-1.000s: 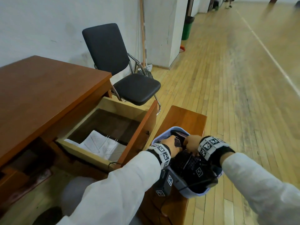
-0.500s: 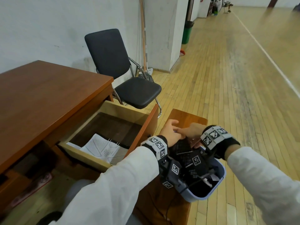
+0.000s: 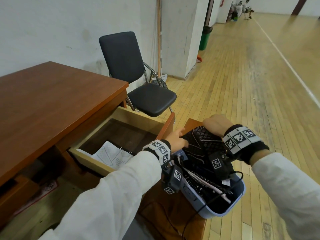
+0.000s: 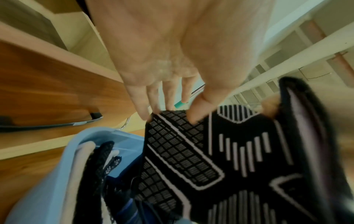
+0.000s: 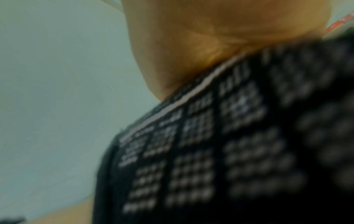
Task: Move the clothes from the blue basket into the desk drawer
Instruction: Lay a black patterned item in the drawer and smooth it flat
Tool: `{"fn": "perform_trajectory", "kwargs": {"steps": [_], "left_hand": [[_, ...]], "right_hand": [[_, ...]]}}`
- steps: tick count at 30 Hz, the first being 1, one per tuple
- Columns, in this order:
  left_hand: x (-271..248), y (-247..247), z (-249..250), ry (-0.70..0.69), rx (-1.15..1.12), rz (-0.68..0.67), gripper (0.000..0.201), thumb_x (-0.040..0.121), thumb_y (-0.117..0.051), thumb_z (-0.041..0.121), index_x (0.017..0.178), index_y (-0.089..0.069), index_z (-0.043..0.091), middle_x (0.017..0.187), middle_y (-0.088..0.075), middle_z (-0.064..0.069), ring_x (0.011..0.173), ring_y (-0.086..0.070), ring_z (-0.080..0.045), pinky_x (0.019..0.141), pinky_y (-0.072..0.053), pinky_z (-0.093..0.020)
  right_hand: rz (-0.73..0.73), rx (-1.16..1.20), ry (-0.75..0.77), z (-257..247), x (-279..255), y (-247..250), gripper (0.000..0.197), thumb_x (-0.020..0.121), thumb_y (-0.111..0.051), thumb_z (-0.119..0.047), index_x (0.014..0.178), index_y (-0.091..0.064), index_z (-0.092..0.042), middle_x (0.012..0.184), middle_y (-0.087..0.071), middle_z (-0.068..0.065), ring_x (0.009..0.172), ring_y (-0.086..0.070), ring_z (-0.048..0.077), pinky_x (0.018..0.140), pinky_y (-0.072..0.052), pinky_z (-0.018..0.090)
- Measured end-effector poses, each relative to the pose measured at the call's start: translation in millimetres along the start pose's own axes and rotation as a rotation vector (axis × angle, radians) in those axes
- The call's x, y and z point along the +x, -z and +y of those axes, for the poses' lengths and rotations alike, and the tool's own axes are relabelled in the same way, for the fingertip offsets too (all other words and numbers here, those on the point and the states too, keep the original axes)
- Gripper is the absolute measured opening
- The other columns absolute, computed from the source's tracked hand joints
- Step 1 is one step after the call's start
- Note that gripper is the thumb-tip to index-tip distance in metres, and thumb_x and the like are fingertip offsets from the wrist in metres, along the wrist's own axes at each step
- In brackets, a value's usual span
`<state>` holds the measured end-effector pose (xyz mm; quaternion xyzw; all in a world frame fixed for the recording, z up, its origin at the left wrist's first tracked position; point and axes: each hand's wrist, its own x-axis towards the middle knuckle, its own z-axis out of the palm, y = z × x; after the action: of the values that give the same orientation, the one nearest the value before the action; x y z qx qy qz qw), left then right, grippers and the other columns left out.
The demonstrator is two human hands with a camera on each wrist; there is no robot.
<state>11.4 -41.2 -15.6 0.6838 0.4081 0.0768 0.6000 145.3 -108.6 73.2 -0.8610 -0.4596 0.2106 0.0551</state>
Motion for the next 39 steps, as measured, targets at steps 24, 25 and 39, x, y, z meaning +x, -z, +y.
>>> {"fn": "perform_trajectory", "kwargs": {"steps": [24,25,39], "left_hand": [[-20.7,107.1,-23.0,-0.106,-0.117,0.602,0.034,0.094,-0.057,0.021,0.121,-0.056,0.000,0.122,-0.063,-0.016,0.112,-0.062,-0.030,0.093,-0.052,-0.036],[-21.7,114.6,-26.3,-0.092,-0.105,0.637,0.034,0.093,-0.058,0.023,0.120,-0.057,0.001,0.121,-0.064,-0.016,0.111,-0.063,-0.030,0.092,-0.052,-0.036],[-40.3,215.2,-92.8,0.224,0.272,0.748,0.030,0.092,-0.053,0.009,0.119,-0.066,0.011,0.125,-0.064,-0.011,0.113,-0.059,-0.031,0.097,-0.044,-0.035]], "right_hand": [[-0.319,0.356,-0.119,15.4,26.9,-34.2,0.034,0.087,-0.068,-0.017,0.117,-0.062,-0.002,0.115,-0.068,0.012,0.108,-0.064,0.030,0.095,-0.053,0.045],[-0.313,0.442,-0.117,12.4,28.1,-37.0,0.034,0.088,-0.067,-0.014,0.118,-0.061,-0.001,0.116,-0.068,0.013,0.107,-0.064,0.029,0.094,-0.053,0.044],[-0.314,0.307,0.242,-117.2,63.5,-89.3,0.011,0.093,-0.053,-0.014,0.091,-0.063,-0.011,0.093,-0.068,0.008,0.081,-0.069,0.022,0.065,-0.057,0.029]]}}
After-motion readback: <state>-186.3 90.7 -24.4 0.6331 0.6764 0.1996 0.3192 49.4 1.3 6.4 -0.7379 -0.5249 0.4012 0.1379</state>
